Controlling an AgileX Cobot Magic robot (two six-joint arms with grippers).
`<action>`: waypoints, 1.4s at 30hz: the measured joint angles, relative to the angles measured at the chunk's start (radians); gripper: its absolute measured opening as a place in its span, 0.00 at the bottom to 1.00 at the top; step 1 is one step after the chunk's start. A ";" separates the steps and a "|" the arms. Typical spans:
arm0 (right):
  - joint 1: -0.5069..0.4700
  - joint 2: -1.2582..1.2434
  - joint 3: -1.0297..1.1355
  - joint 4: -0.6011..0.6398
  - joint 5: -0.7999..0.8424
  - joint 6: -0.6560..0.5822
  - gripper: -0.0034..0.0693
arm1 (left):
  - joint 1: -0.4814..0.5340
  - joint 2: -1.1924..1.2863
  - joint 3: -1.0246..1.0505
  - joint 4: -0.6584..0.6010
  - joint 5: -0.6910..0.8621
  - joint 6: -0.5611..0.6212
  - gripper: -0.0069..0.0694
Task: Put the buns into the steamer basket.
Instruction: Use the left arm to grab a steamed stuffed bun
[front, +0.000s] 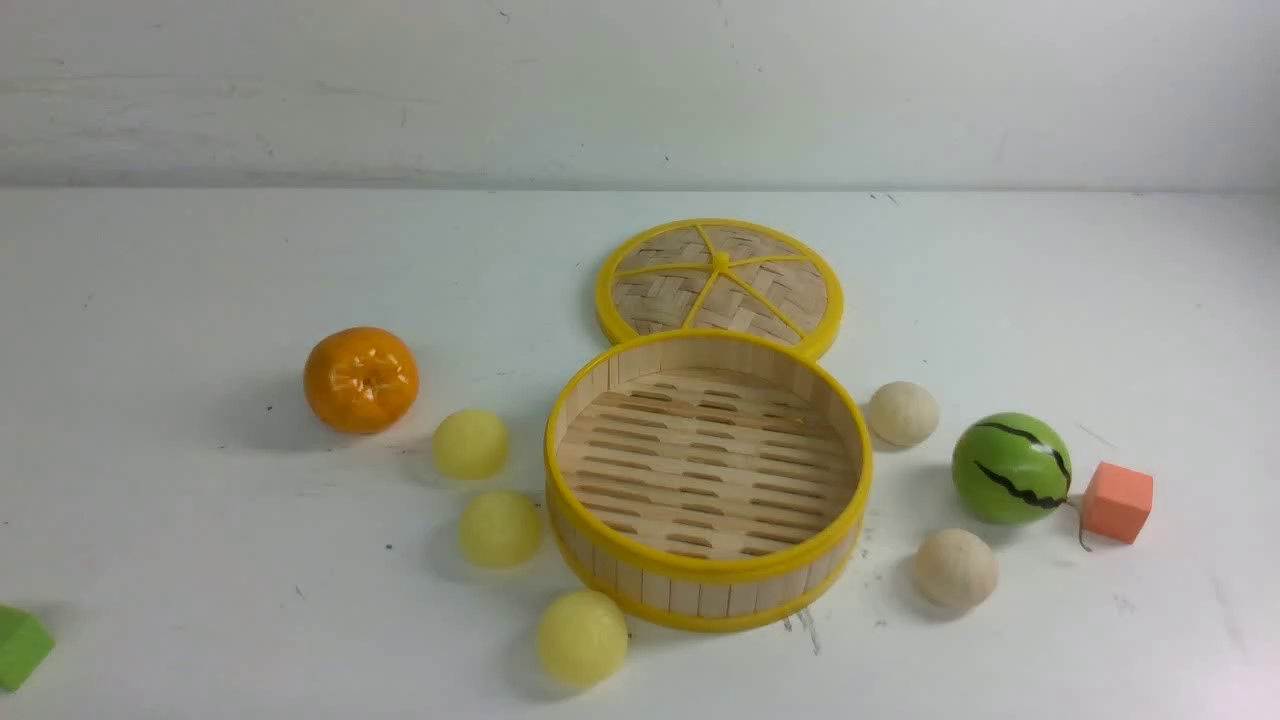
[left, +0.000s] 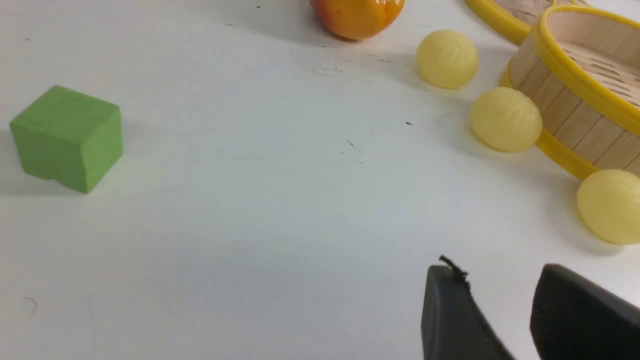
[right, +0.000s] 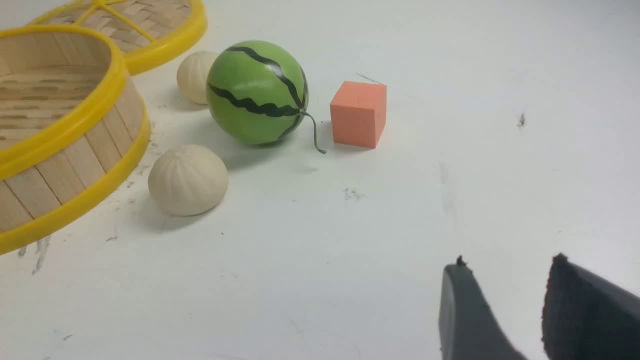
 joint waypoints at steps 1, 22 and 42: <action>0.000 0.000 0.000 0.000 0.000 0.000 0.38 | 0.000 0.000 0.000 0.000 0.000 0.000 0.40; 0.000 0.000 0.000 0.001 0.000 0.000 0.38 | 0.000 0.000 0.000 0.000 0.000 0.000 0.40; 0.000 0.000 0.000 0.001 0.000 0.000 0.38 | 0.000 0.000 0.000 -0.647 -0.376 -0.155 0.40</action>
